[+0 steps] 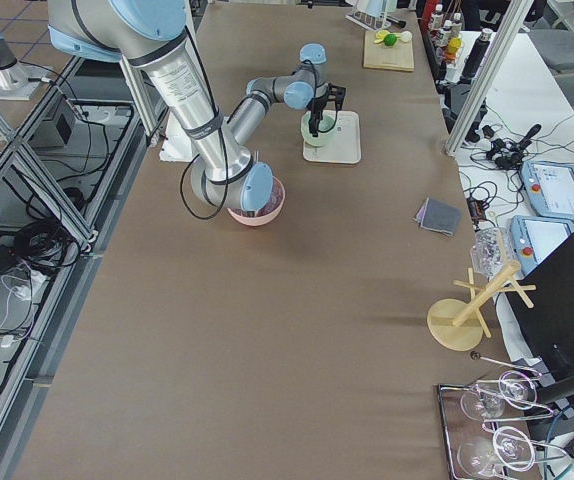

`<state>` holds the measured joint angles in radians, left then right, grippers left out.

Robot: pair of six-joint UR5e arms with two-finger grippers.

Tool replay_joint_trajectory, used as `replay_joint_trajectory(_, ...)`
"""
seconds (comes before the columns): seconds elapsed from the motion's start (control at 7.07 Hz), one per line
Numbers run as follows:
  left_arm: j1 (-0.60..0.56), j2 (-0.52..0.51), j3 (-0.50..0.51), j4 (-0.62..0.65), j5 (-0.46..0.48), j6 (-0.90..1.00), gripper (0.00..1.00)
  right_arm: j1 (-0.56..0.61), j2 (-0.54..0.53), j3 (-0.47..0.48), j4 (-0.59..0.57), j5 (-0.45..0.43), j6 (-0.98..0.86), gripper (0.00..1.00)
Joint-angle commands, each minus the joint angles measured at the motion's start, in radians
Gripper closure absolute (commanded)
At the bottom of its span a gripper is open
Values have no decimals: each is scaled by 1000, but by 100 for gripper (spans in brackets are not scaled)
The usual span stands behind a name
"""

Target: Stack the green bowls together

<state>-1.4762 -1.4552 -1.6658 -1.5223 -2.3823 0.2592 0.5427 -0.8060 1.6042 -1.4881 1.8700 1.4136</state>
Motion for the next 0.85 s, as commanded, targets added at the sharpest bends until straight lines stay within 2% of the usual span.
replay_joint_trajectory(0.0,-4,3,-6,4,2,0,1,49,-19,29,-7,26,-60,0)
replay_joint_trajectory(0.14,-33,3,-6,11,3,0,1,98,-66,60,-8,82,-106,0)
replay_joint_trajectory(0.42,-126,-2,-12,51,2,-12,1,224,-227,179,-11,190,-238,0)
replay_joint_trajectory(0.71,-189,-8,-35,108,9,-14,1,317,-368,224,-9,233,-332,0)
